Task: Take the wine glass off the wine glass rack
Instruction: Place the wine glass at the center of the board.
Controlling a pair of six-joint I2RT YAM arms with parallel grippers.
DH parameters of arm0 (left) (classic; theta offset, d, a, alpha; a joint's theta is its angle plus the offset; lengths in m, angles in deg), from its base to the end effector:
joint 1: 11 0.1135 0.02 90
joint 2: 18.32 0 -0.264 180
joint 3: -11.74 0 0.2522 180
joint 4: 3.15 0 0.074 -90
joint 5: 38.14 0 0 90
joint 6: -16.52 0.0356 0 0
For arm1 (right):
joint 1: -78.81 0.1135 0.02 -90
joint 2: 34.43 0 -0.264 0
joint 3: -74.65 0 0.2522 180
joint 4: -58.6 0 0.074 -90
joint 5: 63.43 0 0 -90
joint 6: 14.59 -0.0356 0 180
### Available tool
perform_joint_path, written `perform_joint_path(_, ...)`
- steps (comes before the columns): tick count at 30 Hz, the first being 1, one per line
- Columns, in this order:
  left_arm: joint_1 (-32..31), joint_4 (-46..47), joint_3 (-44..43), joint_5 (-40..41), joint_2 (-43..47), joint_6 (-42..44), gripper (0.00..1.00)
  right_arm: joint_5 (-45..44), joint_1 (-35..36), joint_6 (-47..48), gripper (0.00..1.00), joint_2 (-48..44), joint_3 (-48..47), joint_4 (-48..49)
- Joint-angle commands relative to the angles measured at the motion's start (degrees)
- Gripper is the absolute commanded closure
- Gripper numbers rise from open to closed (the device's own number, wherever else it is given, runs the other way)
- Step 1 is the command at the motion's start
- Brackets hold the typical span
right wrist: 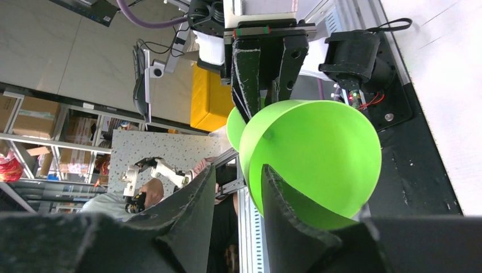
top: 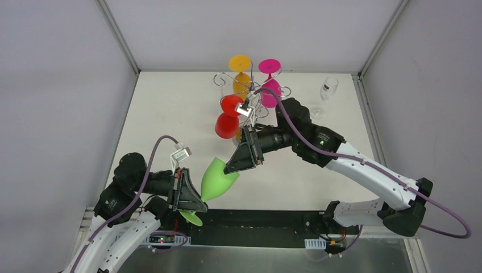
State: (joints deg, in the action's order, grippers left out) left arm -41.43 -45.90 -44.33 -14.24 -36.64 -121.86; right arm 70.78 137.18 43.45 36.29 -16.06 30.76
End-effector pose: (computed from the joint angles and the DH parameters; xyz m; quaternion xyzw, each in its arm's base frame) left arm 0.0326 -0.0569 0.3432 0.2675 0.6679 -0.6702 0.1823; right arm 0.1196 0.2416 0.4353 -0.4003 0.6235 0.6317 0.2280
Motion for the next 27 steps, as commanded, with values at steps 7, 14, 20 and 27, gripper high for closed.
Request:
perform_joint_path(7, -0.44, 1.84, -0.94, -2.62, 0.51, 1.95, 1.00, 5.91, 0.30, -1.95, 0.71, 0.87, -0.24, 5.04)
perform_joint_path(14, -0.46, 1.83, -0.66, -2.14, 0.20, 2.12, 1.00, 7.20, 0.51, -1.75, 0.86, 1.26, 0.04, 4.80)
perform_joint_path(20, -0.47, 1.84, -0.86, -1.76, 0.01, 2.24, 1.00, 7.60, 0.64, -1.19, 1.00, 1.14, 0.31, 4.43)
perform_joint_path(27, -0.43, 1.83, -0.85, -0.88, -0.81, 3.10, 0.65, 7.44, 0.66, -0.56, 1.00, -0.73, 1.25, 4.06)
